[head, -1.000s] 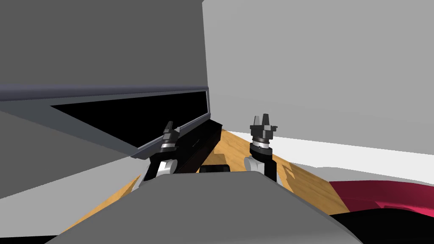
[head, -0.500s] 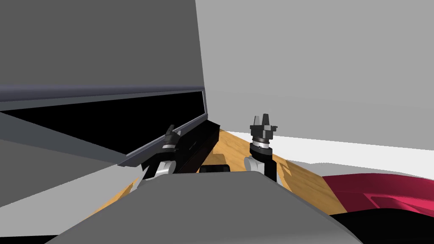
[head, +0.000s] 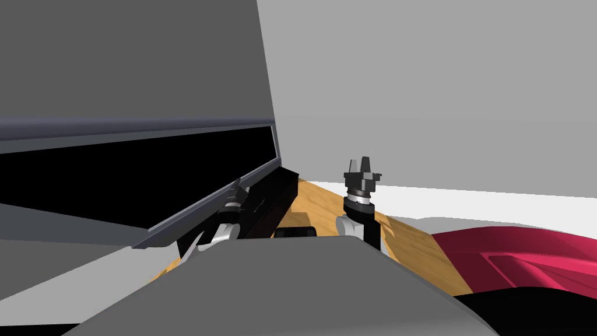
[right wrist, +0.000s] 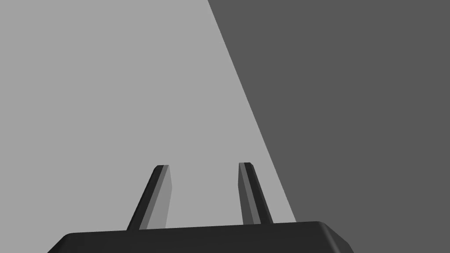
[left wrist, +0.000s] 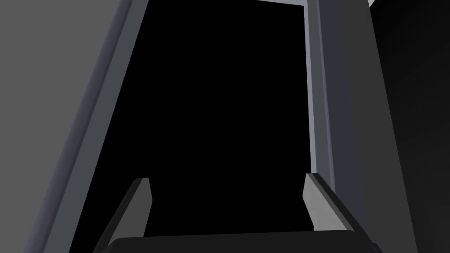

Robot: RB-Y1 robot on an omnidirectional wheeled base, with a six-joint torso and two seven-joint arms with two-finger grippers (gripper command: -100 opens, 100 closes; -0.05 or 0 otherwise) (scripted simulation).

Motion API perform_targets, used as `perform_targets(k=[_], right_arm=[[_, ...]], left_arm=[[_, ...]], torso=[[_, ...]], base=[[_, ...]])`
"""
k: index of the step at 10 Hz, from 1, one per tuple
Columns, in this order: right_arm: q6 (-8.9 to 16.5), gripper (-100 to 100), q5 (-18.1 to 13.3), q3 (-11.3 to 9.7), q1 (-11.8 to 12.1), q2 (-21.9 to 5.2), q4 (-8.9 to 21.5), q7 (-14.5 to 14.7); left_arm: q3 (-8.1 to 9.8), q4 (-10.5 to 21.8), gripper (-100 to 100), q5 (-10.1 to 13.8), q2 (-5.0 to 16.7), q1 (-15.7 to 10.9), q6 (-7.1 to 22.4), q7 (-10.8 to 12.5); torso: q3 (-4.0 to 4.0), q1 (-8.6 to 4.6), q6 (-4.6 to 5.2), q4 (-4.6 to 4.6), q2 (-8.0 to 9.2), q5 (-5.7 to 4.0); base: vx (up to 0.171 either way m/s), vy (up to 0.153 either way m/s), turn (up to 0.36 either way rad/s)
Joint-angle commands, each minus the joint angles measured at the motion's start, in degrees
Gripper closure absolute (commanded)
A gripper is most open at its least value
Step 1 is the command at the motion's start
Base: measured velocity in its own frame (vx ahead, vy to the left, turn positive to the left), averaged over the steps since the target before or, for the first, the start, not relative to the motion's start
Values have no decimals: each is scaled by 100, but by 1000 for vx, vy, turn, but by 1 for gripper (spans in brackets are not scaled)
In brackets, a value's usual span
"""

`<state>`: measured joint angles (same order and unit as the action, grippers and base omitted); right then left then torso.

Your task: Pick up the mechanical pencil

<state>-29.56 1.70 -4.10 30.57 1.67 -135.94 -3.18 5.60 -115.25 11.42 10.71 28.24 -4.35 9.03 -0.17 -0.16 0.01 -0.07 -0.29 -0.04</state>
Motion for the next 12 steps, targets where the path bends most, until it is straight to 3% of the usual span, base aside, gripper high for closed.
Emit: perform_targets(k=[1, 4, 7, 10, 12], right_arm=[[0, 0, 0, 0, 0, 0, 0, 0], [0, 0, 0, 0, 0, 0, 0, 0], [0, 0, 0, 0, 1, 0, 0, 0], [0, 0, 0, 0, 0, 0, 0, 0], [0, 0, 0, 0, 1, 0, 0, 0]], left_arm=[[51, 256, -100, 220, 66, 110, 286, 266], [98, 443, -100, 376, 115, 159, 655, 437], [192, 838, -100, 702, 216, 267, 1141, 784], [240, 1044, -100, 870, 268, 325, 1408, 957], [335, 1412, -100, 1210, 375, 449, 1816, 1299]], torso=[[0, 0, 0, 0, 0, 0], [-3, 6, -1, -1, -4, 1], [2, -1, -4, 1, 5, -1], [-1, 1, -2, -1, -2, 0], [-3, 6, -2, -1, -5, 1]], base=[[135, -45, -223], [87, -19, -98], [83, -31, -124], [87, -18, -104], [119, -15, -186]])
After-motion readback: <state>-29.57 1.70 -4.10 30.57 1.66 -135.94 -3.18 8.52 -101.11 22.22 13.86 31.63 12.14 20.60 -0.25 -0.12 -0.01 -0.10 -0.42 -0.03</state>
